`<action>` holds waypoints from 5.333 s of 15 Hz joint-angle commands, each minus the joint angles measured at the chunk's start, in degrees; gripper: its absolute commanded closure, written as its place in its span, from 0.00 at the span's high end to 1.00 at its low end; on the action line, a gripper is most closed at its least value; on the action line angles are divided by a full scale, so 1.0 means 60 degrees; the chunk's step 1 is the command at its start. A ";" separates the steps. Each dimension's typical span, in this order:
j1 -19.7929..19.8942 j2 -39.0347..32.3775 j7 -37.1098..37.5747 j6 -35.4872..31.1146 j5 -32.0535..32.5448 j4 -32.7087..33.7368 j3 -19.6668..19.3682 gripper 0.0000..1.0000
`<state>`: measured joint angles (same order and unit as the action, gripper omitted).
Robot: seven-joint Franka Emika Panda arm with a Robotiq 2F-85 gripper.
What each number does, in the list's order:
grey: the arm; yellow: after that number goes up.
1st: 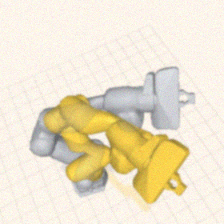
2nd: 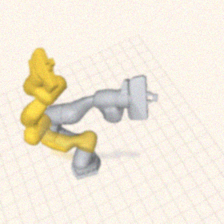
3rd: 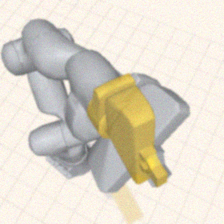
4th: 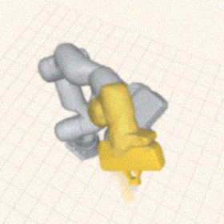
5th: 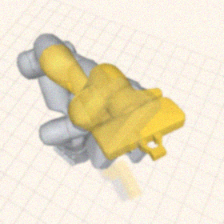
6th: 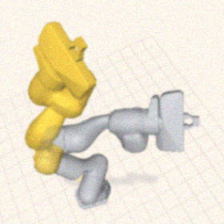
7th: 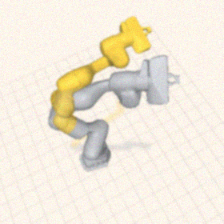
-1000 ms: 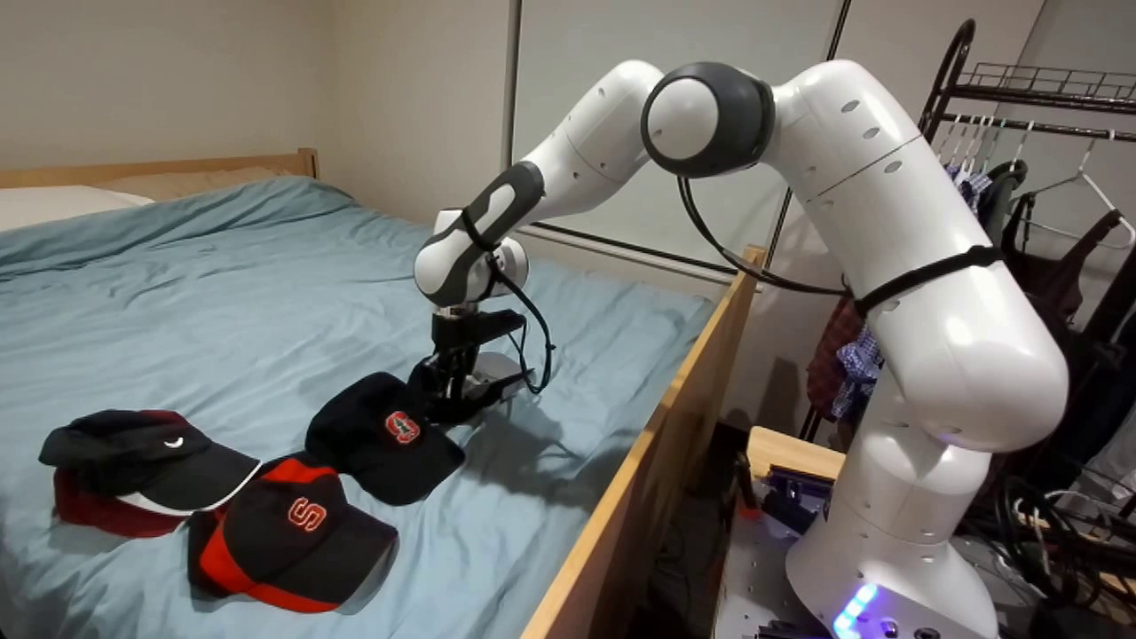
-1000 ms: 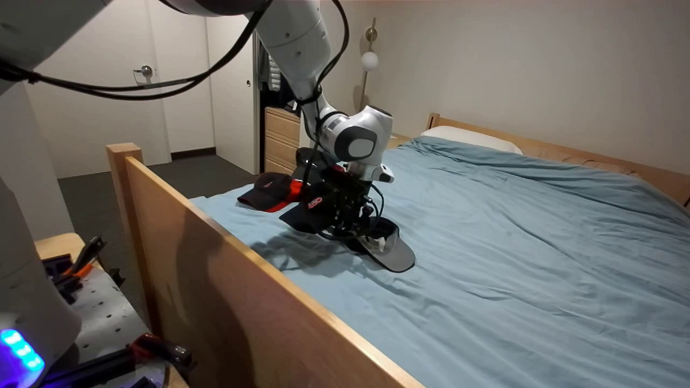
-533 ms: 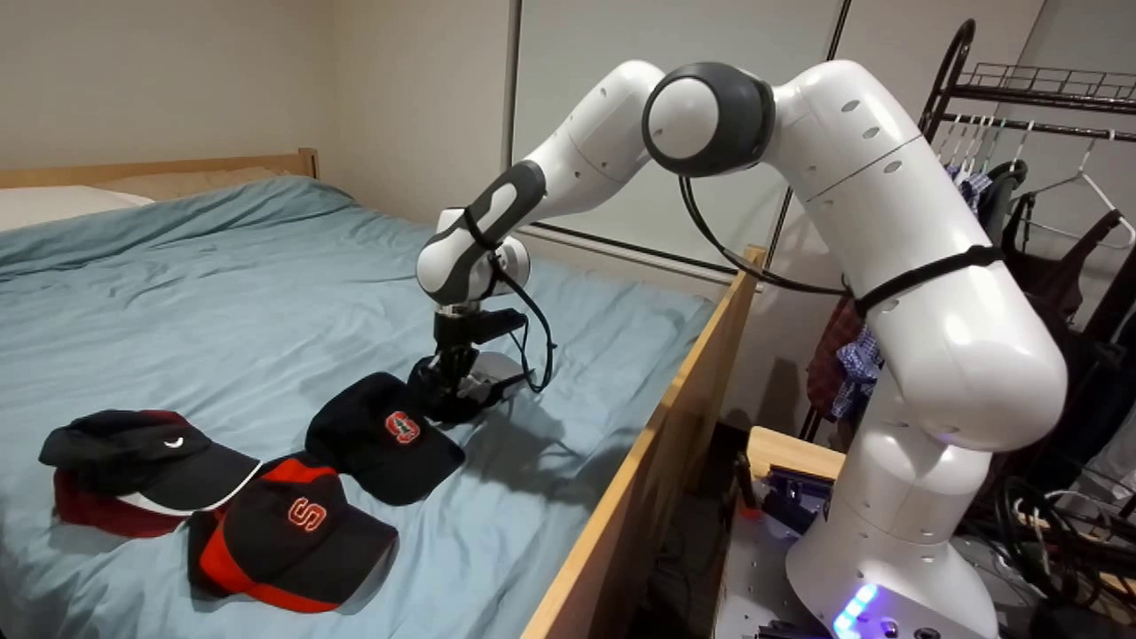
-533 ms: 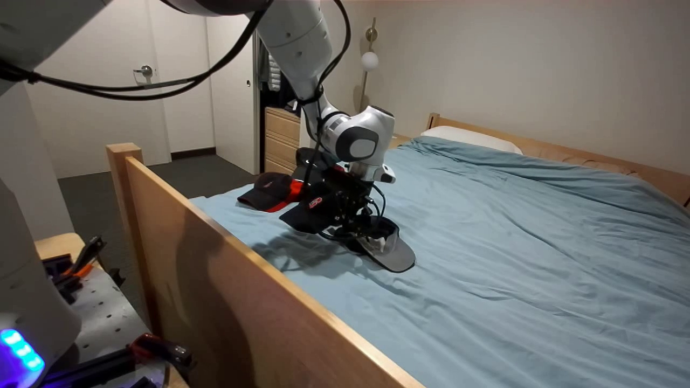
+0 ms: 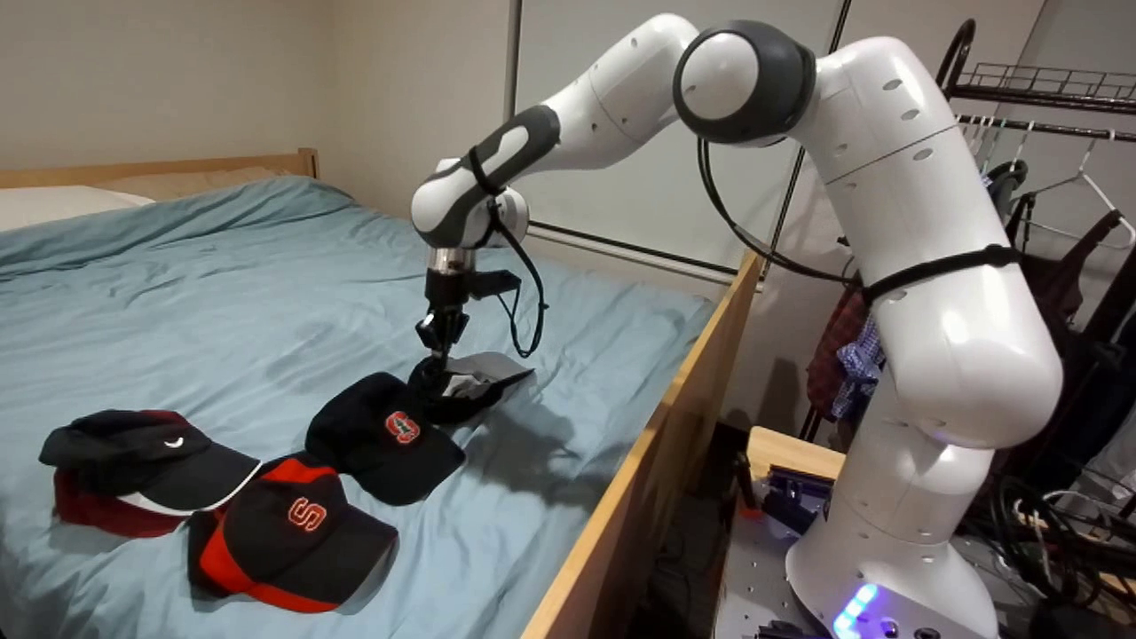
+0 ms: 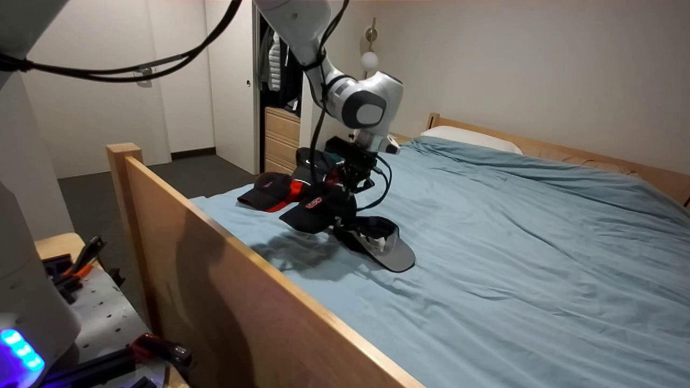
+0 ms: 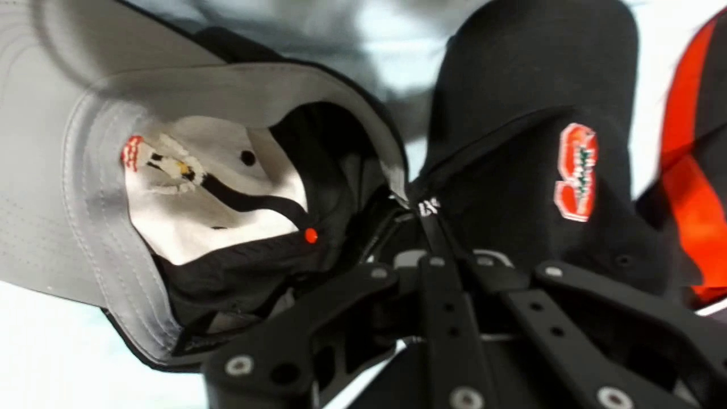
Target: Move the caps on the right to the left
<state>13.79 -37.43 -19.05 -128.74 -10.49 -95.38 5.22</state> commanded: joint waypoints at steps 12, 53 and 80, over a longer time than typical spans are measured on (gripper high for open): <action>-0.1049 0.0660 0.1361 -0.0242 0.0949 -0.0988 -0.1285 0.79; 0.0084 0.2622 -0.2440 0.3106 -0.1446 -0.0568 0.0687 0.01; -0.0674 -0.0094 -0.3410 -0.2016 -0.4612 -0.0346 -0.0011 0.01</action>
<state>8.04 -39.32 -39.75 -133.16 -37.99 -95.01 4.57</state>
